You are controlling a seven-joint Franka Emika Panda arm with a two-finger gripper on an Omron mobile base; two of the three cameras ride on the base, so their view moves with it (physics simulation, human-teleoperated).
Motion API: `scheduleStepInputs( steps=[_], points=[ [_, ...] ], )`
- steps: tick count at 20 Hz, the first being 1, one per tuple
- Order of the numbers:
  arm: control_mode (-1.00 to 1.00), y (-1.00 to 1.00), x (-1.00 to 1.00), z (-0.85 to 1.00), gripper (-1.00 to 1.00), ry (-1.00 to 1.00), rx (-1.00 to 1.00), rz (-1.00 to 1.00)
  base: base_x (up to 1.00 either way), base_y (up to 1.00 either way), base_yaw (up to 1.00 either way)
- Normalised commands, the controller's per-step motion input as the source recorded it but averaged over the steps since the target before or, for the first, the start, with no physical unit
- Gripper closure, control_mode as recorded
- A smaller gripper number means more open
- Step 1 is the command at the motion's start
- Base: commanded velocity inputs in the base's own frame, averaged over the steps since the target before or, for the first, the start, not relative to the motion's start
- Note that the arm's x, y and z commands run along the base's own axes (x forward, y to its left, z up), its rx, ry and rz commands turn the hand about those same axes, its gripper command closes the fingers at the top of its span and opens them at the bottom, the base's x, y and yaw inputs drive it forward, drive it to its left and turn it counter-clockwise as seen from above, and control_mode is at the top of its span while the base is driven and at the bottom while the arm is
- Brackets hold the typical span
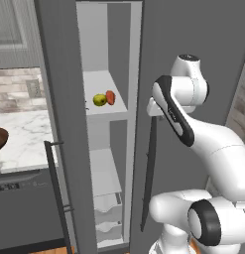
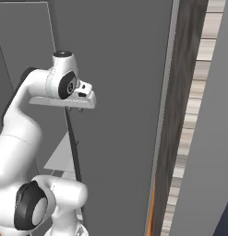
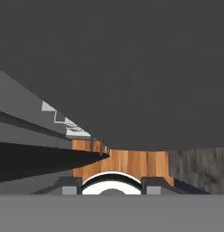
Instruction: Take the fish, sweet potato, and pear from the freezer and place them in the bowl on the counter.
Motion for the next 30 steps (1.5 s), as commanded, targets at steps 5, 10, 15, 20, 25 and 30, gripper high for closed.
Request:
scheduleStepInputs(
  steps=[5, 10, 15, 20, 25, 30],
  points=[
    [-1.0, 0.04, -0.26, 0.0, -1.0, 0.0, 0.0, 0.03, 0.0, 0.0, 0.0],
    [-1.0, 0.1, -0.37, 0.0, -1.0, 0.0, 0.0, 0.07, 0.0, 0.0, 0.0],
    [-1.0, 0.29, -0.36, 0.04, -1.0, -0.1, 0.0, 0.09, 0.0, 0.0, 0.0],
    [-1.0, 0.36, -0.19, 0.36, -1.0, -0.1, -0.02, 0.16, 0.0, 0.0, 0.0],
    [-1.0, 0.3, -0.08, 0.43, -1.0, -0.02, -0.05, 0.23, 0.0, 0.0, 0.0],
    [-1.0, 0.24, 0.0, 0.25, -1.0, 0.0, -0.12, 0.3, 0.0, 0.0, 0.0]
  ],
)
